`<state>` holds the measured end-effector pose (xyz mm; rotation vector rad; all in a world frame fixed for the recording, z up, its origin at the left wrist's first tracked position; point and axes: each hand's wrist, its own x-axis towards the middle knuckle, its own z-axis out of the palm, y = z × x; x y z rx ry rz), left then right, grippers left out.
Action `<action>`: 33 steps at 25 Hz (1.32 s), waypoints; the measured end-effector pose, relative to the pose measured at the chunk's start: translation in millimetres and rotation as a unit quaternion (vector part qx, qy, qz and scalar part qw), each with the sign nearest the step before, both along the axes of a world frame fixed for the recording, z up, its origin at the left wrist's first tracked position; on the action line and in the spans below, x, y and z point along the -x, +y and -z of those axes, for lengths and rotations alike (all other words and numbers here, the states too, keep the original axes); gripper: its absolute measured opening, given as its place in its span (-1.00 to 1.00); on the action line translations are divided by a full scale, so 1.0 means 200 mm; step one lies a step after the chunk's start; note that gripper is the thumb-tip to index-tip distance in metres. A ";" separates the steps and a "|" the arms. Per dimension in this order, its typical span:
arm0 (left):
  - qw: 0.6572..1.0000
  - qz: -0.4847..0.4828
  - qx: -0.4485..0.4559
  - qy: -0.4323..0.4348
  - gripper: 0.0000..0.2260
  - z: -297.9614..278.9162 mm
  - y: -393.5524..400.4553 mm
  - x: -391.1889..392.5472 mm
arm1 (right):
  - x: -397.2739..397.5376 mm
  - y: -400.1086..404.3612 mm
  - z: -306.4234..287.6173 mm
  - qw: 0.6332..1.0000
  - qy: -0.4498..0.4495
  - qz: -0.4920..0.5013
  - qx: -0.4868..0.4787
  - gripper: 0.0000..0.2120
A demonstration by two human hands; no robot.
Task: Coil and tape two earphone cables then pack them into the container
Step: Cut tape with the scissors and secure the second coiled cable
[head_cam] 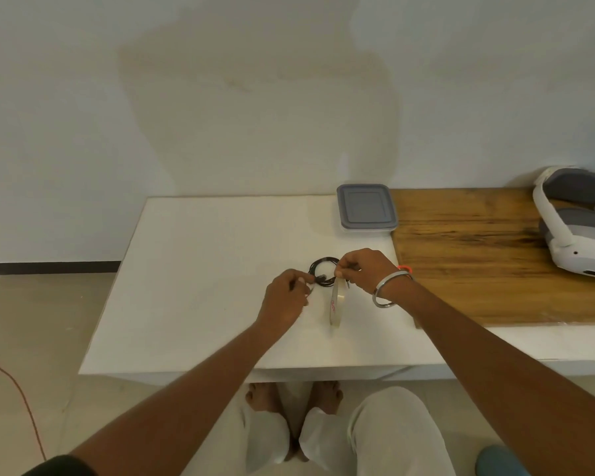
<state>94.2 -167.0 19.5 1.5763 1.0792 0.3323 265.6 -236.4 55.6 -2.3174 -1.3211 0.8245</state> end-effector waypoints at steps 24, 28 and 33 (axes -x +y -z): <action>0.941 -0.181 -0.227 0.174 -0.76 -0.15 0.74 0.34 | -0.07 -0.05 0.00 1.000 -0.007 0.000 -0.004 -0.81; 0.946 -0.129 -0.201 0.217 -0.84 0.06 0.51 0.40 | -0.06 -0.05 -0.01 1.000 -0.015 -0.012 -0.003 -0.81; 0.924 -0.037 -0.252 0.286 -0.75 0.18 0.40 0.41 | -0.05 -0.04 -0.01 1.000 -0.015 -0.012 -0.005 -0.80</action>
